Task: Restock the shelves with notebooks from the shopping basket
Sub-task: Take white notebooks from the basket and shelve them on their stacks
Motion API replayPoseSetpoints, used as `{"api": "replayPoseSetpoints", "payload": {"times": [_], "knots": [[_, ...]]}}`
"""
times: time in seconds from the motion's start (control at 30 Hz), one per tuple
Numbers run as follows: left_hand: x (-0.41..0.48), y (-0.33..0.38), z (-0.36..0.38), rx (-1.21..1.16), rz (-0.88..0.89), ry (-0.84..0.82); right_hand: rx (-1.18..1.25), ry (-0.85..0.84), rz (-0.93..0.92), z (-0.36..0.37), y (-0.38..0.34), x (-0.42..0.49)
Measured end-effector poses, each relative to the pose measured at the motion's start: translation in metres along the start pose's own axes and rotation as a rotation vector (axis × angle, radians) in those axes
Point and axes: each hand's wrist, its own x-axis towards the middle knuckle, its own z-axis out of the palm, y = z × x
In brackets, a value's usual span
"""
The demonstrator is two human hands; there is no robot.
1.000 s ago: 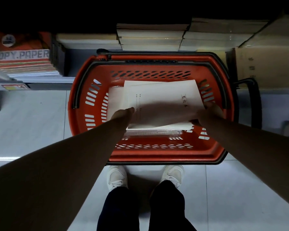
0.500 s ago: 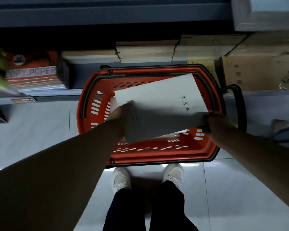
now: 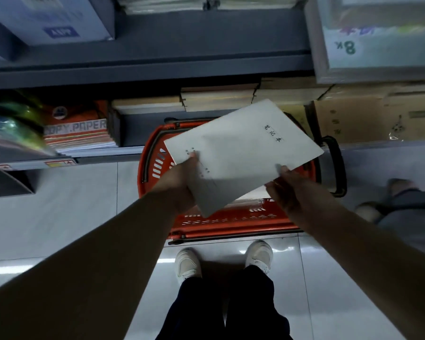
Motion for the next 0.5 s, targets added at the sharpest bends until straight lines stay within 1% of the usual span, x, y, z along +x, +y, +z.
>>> {"api": "replayPoseSetpoints", "payload": {"times": [0.07, 0.13, 0.23, 0.4, 0.5], "knots": [[-0.019, 0.003, 0.007, -0.072, -0.013, -0.078, -0.004, -0.057, -0.077, 0.012, 0.000, -0.013], [-0.038, 0.008, 0.011, -0.108, 0.011, -0.152, -0.067, -0.040, -0.143, 0.021, -0.008, -0.027], [-0.067, 0.022, 0.016, -0.146, 0.048, -0.141, -0.171, -0.025, -0.229, 0.027, -0.026, -0.047], [-0.116, 0.059, 0.031, -0.214, -0.022, -0.130, -0.238, -0.051, -0.293, 0.028, -0.052, -0.087], [-0.145, 0.083, 0.036, -0.187, -0.029, -0.157, -0.261, -0.032, -0.293, 0.029, -0.063, -0.112]]}}
